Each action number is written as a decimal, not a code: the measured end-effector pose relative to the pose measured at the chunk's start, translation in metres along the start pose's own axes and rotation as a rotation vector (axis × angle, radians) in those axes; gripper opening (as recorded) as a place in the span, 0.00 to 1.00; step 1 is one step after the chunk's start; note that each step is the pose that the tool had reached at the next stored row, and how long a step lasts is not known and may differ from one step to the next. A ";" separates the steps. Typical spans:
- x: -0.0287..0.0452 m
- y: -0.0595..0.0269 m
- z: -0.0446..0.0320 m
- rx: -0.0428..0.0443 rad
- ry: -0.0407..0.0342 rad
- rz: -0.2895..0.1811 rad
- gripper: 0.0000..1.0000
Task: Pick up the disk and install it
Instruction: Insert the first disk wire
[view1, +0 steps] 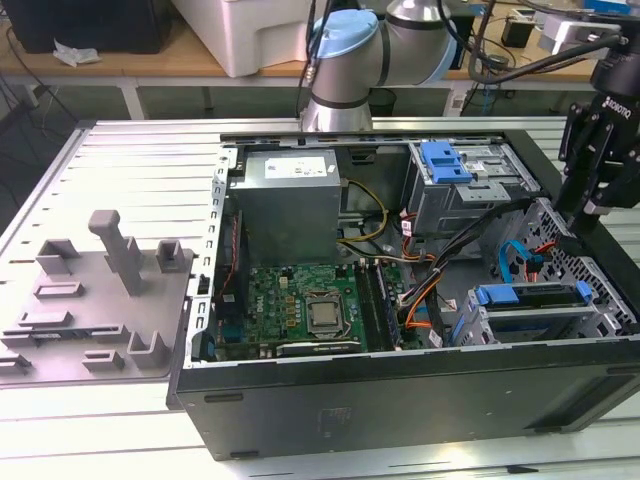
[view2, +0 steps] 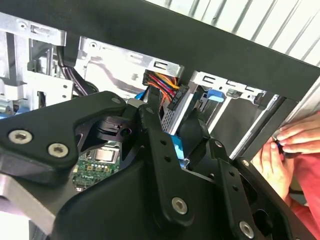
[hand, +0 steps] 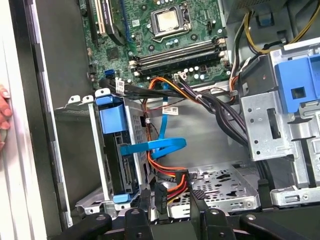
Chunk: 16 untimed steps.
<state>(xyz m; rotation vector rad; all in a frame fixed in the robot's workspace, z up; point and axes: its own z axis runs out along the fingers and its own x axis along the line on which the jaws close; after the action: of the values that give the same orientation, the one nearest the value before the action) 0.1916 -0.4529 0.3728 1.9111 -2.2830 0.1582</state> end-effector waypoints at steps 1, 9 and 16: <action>-0.0015 -0.0005 0.0001 0.0015 0.0087 0.001 0.44; -0.0118 -0.0014 0.0059 -0.0173 0.0384 0.018 0.44; -0.0177 -0.0096 0.0078 -0.0660 0.0505 0.020 0.44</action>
<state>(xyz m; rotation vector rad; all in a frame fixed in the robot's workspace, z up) 0.2037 -0.4389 0.3616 1.8312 -2.2471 0.1304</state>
